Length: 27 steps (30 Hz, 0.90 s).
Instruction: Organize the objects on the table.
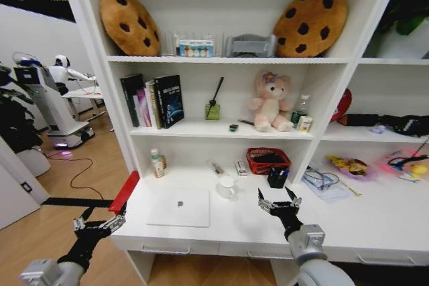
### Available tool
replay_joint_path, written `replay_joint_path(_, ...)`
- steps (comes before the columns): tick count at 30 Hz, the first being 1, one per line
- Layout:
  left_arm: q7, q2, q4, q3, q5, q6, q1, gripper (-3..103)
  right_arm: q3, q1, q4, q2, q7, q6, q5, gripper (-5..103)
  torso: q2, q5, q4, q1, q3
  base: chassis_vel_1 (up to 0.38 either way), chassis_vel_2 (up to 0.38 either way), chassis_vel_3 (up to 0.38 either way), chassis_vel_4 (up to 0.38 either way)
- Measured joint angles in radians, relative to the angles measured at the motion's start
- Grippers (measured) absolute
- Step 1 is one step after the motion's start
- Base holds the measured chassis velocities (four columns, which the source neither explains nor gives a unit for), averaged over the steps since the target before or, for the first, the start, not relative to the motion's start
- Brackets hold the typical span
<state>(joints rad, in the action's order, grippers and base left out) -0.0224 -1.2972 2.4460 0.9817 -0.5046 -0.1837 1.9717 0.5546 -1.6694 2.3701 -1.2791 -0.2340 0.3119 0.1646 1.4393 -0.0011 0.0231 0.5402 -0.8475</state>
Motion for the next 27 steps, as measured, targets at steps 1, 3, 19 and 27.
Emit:
replay_joint_path(1, 0.000, 0.000, 0.000, 0.000, 0.000, 0.000, 0.000, 100, 0.001, 0.000, -0.001, -0.001, -0.001, -0.002, 0.000, 100, 0.000, 0.0006, 0.0000, 0.000, 0.000, 0.000, 0.000, 0.000, 0.000)
replay_joint_path(3, 0.000, 0.000, 0.000, 0.000, 0.000, 0.000, 0.000, 100, 0.002, 0.000, -0.002, -0.003, -0.003, -0.006, 0.000, 100, 0.000, 0.0016, -0.0005, 0.000, 0.000, 0.049, 0.047, 0.062, -0.031)
replay_joint_path(19, 0.000, 0.000, 0.000, 0.000, 0.000, 0.000, 0.000, 100, 0.003, -0.018, 0.014, -0.024, -0.004, -0.011, -0.006, 100, 0.000, 0.0009, 0.0000, 0.000, 0.000, -0.027, -0.016, 0.022, 0.010)
replay_joint_path(27, 0.000, 0.000, 0.000, 0.000, 0.000, 0.000, 0.000, 100, 0.004, -0.034, 0.024, -0.028, -0.004, -0.008, -0.015, 100, 0.000, 0.0011, 0.0003, 0.000, 0.000, 0.000, 0.000, 0.000, 0.000)
